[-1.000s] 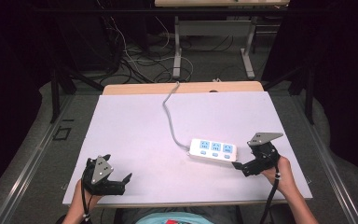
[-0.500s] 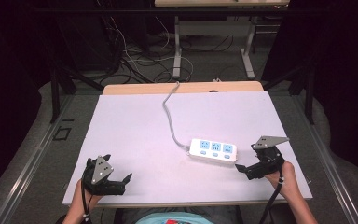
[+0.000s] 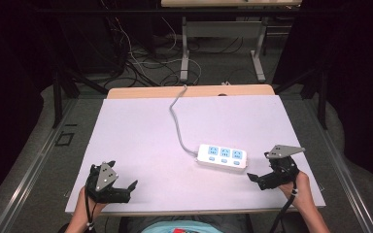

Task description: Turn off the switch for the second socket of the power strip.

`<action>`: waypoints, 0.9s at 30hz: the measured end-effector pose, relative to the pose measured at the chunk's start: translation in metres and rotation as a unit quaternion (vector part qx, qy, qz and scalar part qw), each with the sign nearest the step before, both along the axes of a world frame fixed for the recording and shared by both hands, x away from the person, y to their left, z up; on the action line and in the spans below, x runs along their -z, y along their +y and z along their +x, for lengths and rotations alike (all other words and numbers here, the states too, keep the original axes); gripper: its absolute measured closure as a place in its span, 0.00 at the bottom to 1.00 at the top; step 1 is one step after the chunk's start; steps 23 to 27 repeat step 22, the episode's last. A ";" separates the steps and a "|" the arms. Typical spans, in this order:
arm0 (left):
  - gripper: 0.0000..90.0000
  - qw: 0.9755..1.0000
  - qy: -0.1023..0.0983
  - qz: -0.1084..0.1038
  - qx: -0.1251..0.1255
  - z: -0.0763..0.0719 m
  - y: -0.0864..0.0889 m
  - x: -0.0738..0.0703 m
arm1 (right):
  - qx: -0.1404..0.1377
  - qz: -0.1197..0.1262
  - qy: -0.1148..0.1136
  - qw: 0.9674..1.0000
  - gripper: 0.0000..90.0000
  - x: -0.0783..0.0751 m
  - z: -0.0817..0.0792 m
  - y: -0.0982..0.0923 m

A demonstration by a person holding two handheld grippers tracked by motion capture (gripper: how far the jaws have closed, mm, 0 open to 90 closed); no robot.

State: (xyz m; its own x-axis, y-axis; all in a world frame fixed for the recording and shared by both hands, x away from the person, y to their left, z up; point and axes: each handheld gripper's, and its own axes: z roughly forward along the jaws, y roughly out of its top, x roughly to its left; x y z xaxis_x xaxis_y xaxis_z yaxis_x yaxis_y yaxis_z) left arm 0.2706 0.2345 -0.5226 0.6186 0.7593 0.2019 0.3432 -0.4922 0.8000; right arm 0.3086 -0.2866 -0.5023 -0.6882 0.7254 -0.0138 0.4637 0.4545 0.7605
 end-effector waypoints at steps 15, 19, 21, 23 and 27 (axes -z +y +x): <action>0.02 1.000 0.002 0.002 0.002 0.001 0.000 0.000 | 0.007 0.002 -0.015 1.000 0.00 0.003 -0.010 -0.005; 0.02 1.000 0.002 0.003 0.003 0.001 0.000 0.000 | 0.004 0.002 -0.012 1.000 0.00 0.004 -0.010 -0.004; 0.01 1.000 0.001 0.003 0.002 0.001 0.000 0.000 | 0.003 0.002 -0.017 1.000 0.00 0.004 -0.010 -0.004; 0.01 1.000 0.001 0.002 0.001 0.001 0.000 0.000 | 0.004 0.000 -0.019 1.000 0.00 0.004 -0.009 -0.003; 0.01 1.000 0.001 0.002 0.001 0.001 0.000 0.000 | 0.004 0.000 -0.019 1.000 0.00 0.004 -0.009 -0.003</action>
